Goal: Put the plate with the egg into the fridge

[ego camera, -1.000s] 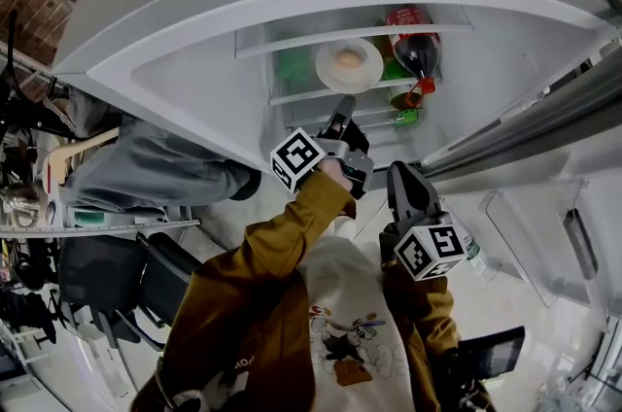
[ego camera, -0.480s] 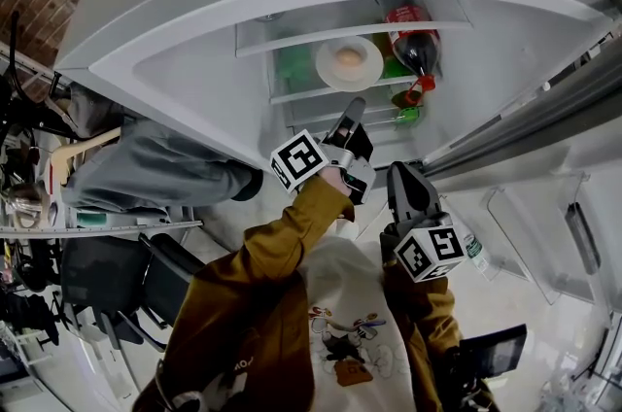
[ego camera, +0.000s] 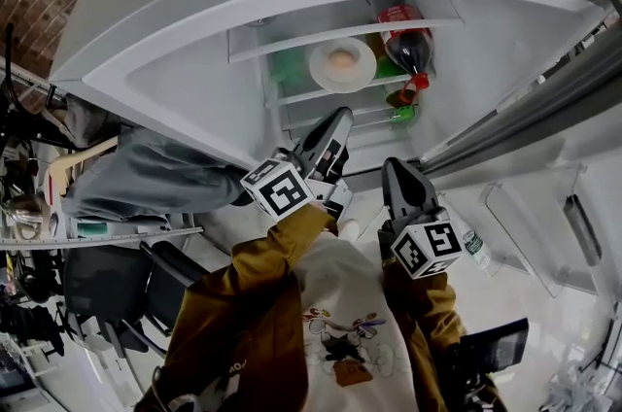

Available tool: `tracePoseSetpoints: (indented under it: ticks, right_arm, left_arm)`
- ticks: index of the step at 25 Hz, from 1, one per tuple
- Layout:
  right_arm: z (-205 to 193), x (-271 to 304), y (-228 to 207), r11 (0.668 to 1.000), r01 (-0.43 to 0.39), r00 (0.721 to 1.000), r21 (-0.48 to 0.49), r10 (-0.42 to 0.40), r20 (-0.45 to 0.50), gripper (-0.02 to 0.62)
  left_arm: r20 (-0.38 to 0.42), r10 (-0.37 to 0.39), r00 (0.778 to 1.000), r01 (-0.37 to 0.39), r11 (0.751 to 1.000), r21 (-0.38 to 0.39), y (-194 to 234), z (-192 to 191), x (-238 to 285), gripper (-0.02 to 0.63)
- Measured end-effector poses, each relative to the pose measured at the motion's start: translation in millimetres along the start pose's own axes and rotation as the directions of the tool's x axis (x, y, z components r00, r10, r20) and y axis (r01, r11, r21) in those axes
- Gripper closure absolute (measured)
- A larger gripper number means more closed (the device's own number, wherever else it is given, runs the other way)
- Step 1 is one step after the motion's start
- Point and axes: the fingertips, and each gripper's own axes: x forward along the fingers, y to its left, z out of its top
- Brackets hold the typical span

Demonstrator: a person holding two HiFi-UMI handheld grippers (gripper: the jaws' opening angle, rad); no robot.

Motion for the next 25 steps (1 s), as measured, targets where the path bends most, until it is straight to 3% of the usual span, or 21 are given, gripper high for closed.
tracePoseSetpoints:
  ticks: [4,8,10,20,25]
  right_arm:
    - [0.1,1.4,-0.2,1.0,0.012,1.0,0.003,-0.012,-0.005,0.589]
    - [-1.8,15.4,4.0,1.0,-0.006,1.0,-0.001,0.006,-0.023,0.589]
    - [-1.6,16.2,3.9,1.0,-0.004,1.0,0.001,0.004,-0.026,0.589]
    - [-1.0,2.6,-2.6,0.999,0.043,0.999,0.015,-0.043,-0.03,0.589]
    - [2.9,4.4,1.2,0.999,0.043,0.999,0.001,-0.043,-0.021,0.589]
  left_arm:
    - [-0.005,-0.017,1.0,0.017,0.998,0.065,-11.3,0.1,-20.1,0.598]
    - [0.005,-0.041,0.999,0.039,0.974,0.225,-34.5,13.0,-39.9,0.598]
    - [-0.014,-0.038,0.999,0.04,0.962,0.269,-42.3,9.9,-44.6,0.598]
    - [-0.075,-0.001,0.997,0.02,0.969,0.247,-36.8,-17.5,-52.6,0.6]
    - [-0.105,0.004,0.994,0.027,0.954,0.297,-39.8,-24.0,-53.8,0.6]
